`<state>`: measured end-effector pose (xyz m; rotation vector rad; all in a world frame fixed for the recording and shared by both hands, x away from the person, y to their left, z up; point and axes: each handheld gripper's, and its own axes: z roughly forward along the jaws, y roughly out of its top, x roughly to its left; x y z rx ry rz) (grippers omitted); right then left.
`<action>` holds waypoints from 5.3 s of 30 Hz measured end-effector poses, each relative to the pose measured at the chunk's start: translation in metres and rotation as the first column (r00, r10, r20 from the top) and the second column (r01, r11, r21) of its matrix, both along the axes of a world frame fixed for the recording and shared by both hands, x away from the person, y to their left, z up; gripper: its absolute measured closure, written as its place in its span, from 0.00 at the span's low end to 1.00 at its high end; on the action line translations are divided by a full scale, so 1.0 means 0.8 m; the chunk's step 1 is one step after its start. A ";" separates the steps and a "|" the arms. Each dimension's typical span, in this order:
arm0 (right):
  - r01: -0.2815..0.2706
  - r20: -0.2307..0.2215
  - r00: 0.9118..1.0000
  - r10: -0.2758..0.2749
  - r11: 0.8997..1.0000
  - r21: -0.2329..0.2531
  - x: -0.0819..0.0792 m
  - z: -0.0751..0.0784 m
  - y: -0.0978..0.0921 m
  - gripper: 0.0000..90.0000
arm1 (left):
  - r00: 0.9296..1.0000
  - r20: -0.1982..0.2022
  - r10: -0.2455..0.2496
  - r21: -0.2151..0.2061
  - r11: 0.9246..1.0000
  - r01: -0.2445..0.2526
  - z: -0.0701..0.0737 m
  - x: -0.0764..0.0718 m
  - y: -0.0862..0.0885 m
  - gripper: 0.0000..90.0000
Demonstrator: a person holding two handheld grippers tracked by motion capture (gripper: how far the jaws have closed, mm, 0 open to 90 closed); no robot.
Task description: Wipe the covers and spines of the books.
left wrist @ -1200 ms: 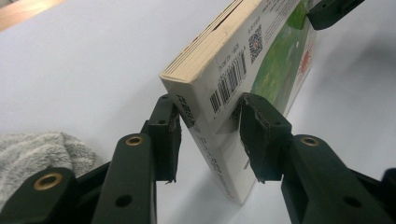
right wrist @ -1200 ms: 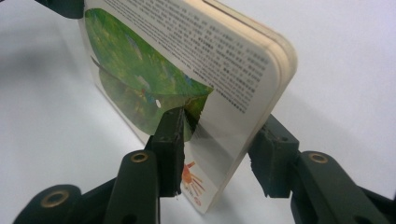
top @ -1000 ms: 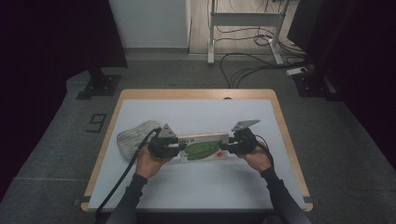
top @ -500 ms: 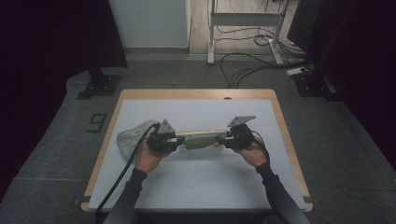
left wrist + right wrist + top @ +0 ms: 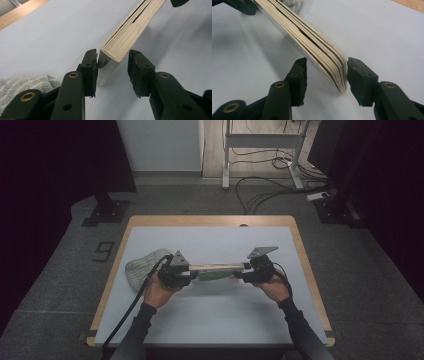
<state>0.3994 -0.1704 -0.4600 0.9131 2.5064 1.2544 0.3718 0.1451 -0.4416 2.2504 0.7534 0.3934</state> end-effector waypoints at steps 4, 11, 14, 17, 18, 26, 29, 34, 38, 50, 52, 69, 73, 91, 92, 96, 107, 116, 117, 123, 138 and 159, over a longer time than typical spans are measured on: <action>-0.004 -0.014 1.000 0.004 1.000 0.002 -0.004 -0.003 -0.003 0.50 | 1.000 -0.015 -0.012 0.004 1.000 0.012 -0.001 -0.007 -0.001 0.64; -0.017 -0.037 0.999 0.017 1.000 -0.004 -0.013 -0.009 -0.007 0.43 | 0.999 -0.030 -0.029 0.013 0.999 0.029 -0.006 -0.018 -0.005 0.59; -0.020 -0.045 0.999 0.020 1.000 -0.004 -0.019 -0.010 -0.006 0.40 | 0.999 -0.042 -0.027 0.010 1.000 0.027 -0.009 -0.022 -0.006 0.56; -0.021 -0.052 0.998 0.021 1.000 -0.002 -0.024 -0.011 -0.005 0.37 | 0.998 -0.060 -0.024 -0.007 1.000 0.023 -0.012 -0.026 -0.005 0.53; -0.022 -0.057 0.998 0.022 1.000 -0.004 -0.025 -0.012 -0.005 0.36 | 0.998 -0.064 -0.025 -0.009 1.000 0.025 -0.013 -0.027 -0.005 0.52; -0.020 -0.087 0.996 0.017 0.999 -0.031 -0.037 -0.026 -0.006 0.25 | 0.987 -0.158 -0.018 -0.059 0.998 0.009 -0.032 -0.035 0.000 0.39; -0.015 -0.098 0.995 0.011 0.999 -0.035 -0.041 -0.031 -0.007 0.23 | 0.986 -0.166 -0.007 -0.058 0.998 -0.003 -0.037 -0.038 0.001 0.35; -0.007 -0.111 0.994 0.004 0.999 -0.032 -0.050 -0.038 -0.007 0.23 | 0.983 -0.183 0.014 -0.056 0.998 -0.024 -0.045 -0.046 0.000 0.30; -0.004 -0.122 0.992 0.000 0.999 -0.036 -0.057 -0.045 -0.008 0.23 | 0.980 -0.195 0.026 -0.054 0.998 -0.037 -0.053 -0.051 0.000 0.28; -0.020 -0.124 0.992 0.017 1.000 -0.021 -0.077 -0.057 -0.009 0.24 | 0.982 -0.190 0.018 -0.040 0.999 -0.026 -0.070 -0.067 -0.002 0.28; -0.020 -0.126 0.992 0.017 1.000 -0.019 -0.078 -0.060 -0.009 0.24 | 0.981 -0.192 0.014 -0.047 0.999 -0.023 -0.072 -0.069 -0.002 0.29; -0.033 -0.074 0.997 0.029 0.998 -0.050 -0.090 -0.077 -0.005 0.29 | 0.985 -0.172 -0.002 -0.018 1.000 -0.001 -0.085 -0.076 -0.003 0.33; -0.032 -0.064 0.998 0.028 0.997 -0.064 -0.090 -0.081 -0.001 0.30 | 0.985 -0.170 0.005 0.002 1.000 -0.005 -0.088 -0.072 -0.001 0.33; -0.049 -0.008 0.999 0.049 0.993 -0.108 -0.098 -0.085 0.006 0.23 | 0.982 -0.183 -0.039 -0.008 0.999 0.038 -0.092 -0.077 0.005 0.35; -0.047 -0.015 0.999 0.046 0.994 -0.101 -0.098 -0.085 0.006 0.23 | 0.983 -0.178 -0.037 -0.007 0.999 0.036 -0.093 -0.078 0.005 0.35; -0.036 -0.003 0.999 0.036 0.994 -0.105 -0.100 -0.085 0.005 0.28 | 0.986 -0.166 -0.033 -0.003 0.999 0.033 -0.093 -0.078 0.007 0.40; -0.027 0.025 0.999 0.029 0.994 -0.109 -0.091 -0.087 0.010 0.32 | 0.987 -0.160 -0.013 -0.026 1.000 0.009 -0.094 -0.062 0.012 0.49; 0.003 0.029 1.000 0.000 0.995 -0.100 -0.067 -0.087 0.015 0.34 | 0.986 -0.164 0.006 -0.048 0.999 -0.014 -0.095 -0.032 0.017 0.49; 0.005 0.027 1.000 -0.002 0.995 -0.100 -0.064 -0.087 0.015 0.34 | 0.987 -0.163 0.011 -0.048 0.999 -0.020 -0.095 -0.030 0.017 0.49; 0.020 0.027 0.999 -0.017 0.994 -0.105 -0.046 -0.087 0.016 0.35 | 0.988 -0.153 0.022 -0.041 0.999 -0.028 -0.096 -0.018 0.016 0.48; 0.025 0.012 1.000 -0.024 0.997 -0.077 -0.045 -0.087 0.014 0.27 | 0.989 -0.137 0.052 0.001 0.999 -0.052 -0.091 -0.020 0.020 0.29; 0.070 0.079 0.995 -0.064 0.995 -0.076 -0.081 -0.047 -0.039 0.00 | 0.995 -0.074 0.072 -0.020 0.997 -0.074 -0.051 -0.077 0.062 0.03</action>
